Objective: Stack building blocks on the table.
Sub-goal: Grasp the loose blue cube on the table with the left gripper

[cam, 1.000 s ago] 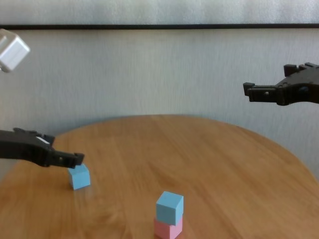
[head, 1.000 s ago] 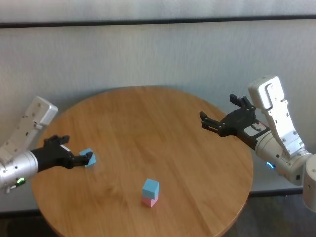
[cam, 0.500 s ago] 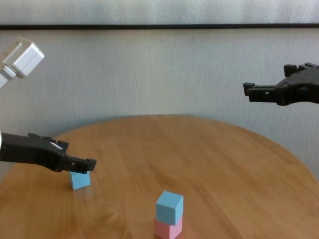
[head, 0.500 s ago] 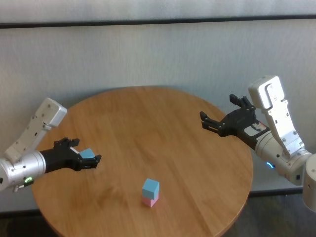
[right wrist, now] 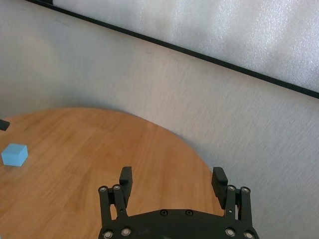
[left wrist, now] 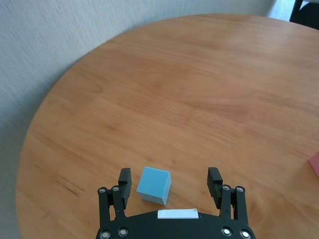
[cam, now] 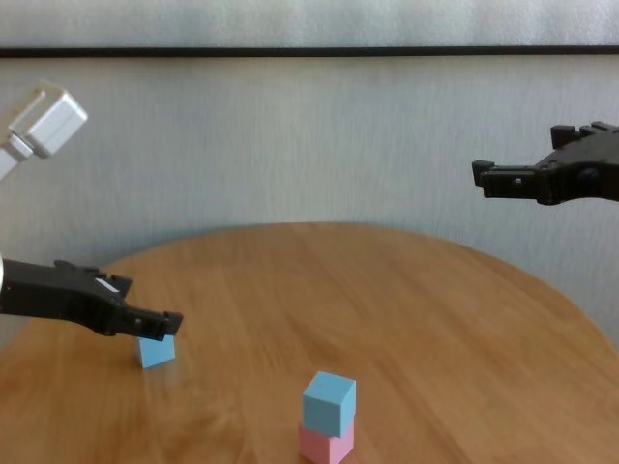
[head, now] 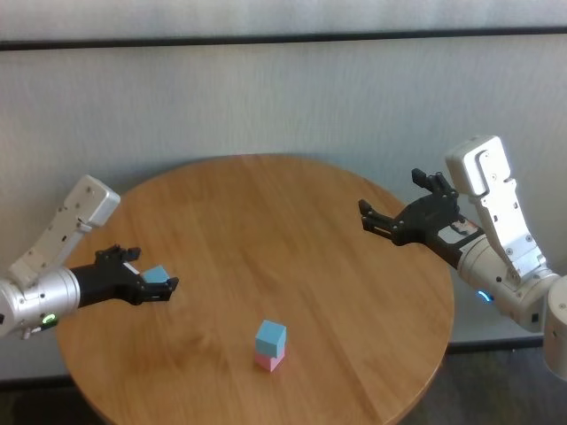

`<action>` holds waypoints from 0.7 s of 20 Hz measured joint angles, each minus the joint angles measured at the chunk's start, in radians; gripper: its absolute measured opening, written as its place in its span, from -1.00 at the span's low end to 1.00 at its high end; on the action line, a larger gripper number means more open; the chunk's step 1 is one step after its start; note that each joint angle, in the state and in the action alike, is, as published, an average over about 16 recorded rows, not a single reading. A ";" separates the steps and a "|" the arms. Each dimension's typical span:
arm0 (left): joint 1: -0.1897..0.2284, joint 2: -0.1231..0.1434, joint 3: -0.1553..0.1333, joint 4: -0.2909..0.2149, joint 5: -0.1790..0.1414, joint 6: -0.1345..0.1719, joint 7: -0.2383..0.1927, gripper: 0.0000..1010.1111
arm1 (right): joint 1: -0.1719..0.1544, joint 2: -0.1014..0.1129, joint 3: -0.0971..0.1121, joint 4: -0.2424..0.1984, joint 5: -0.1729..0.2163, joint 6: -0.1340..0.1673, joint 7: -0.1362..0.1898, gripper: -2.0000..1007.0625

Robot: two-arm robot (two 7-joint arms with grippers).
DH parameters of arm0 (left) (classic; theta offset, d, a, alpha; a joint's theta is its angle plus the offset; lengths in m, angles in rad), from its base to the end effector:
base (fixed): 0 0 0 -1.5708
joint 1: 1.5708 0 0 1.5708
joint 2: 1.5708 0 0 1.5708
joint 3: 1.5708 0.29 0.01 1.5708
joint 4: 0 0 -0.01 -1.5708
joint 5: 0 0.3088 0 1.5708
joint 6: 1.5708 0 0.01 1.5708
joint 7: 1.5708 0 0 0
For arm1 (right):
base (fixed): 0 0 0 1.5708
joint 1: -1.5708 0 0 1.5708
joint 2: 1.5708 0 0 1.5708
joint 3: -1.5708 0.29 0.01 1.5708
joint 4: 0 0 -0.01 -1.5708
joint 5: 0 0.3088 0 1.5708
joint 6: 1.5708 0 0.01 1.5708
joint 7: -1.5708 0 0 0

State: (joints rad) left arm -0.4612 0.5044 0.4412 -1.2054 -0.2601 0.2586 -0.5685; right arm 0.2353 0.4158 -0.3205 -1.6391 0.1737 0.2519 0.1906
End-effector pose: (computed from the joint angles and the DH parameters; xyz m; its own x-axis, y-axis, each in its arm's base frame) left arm 0.4349 0.0870 -0.2602 0.6717 0.7294 0.1295 -0.6942 0.5587 0.4539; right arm 0.3728 -0.0183 -0.2178 0.4398 -0.8576 0.2665 0.8981 0.4185 -0.1354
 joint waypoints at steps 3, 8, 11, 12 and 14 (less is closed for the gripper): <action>-0.011 -0.003 0.007 0.016 -0.002 0.002 -0.006 0.98 | 0.000 0.000 0.000 0.000 0.000 0.000 0.000 1.00; -0.023 -0.005 0.019 0.035 -0.006 0.018 -0.015 0.98 | 0.000 0.000 0.000 0.000 0.000 0.000 0.000 1.00; -0.028 -0.005 0.025 0.042 -0.009 0.027 -0.017 0.98 | 0.000 0.000 0.000 0.000 0.000 0.000 0.000 1.00; -0.029 -0.005 0.027 0.044 -0.010 0.030 -0.018 0.98 | 0.000 0.000 0.000 0.000 0.000 0.000 0.000 1.00; -0.032 -0.005 0.031 0.049 -0.009 0.033 -0.018 0.98 | 0.000 0.000 0.000 0.000 0.000 0.000 0.000 1.00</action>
State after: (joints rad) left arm -0.4928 0.4993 0.4727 -1.1567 -0.2696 0.2912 -0.5864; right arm 0.2353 0.4158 -0.3205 -1.6391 0.1737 0.2519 0.1906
